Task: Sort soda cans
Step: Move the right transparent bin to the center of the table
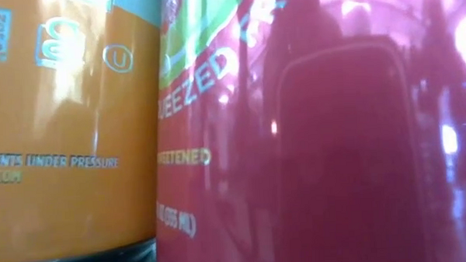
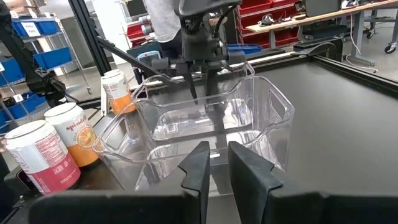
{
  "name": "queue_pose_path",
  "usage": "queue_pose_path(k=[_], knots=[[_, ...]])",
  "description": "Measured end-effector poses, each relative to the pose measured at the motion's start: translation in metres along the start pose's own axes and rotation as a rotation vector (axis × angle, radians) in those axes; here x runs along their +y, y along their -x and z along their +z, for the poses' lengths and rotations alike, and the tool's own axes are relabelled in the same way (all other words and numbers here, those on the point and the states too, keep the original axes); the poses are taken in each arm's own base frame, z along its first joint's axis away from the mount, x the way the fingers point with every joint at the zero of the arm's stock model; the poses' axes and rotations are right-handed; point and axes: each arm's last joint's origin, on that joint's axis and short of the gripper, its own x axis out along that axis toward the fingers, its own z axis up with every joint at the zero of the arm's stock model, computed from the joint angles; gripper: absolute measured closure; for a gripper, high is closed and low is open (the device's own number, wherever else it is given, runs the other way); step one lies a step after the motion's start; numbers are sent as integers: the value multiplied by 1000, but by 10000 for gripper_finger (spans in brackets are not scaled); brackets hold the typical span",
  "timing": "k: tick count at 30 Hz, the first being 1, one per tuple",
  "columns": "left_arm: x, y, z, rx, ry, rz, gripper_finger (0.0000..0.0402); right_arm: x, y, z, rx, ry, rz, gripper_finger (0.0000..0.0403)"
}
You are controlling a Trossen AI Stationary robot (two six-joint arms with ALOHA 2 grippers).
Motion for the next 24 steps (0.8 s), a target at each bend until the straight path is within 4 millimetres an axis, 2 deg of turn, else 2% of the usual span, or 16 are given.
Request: queue_pose_path(k=[6,11,16,19,24], knots=[[-4,37,5,-17,-50,6,292,0,0,0,0,0,0,353],[-9,71,-3,-91,-134,4,292,0,0,0,0,0,0,353],[-13,111,-23,-257,-208,-13,292,0,0,0,0,0,0,353],[-9,132,-39,-412,-211,-5,292,0,0,0,0,0,0,353],[-3,147,-68,-564,-203,3,292,0,0,0,0,0,0,353]])
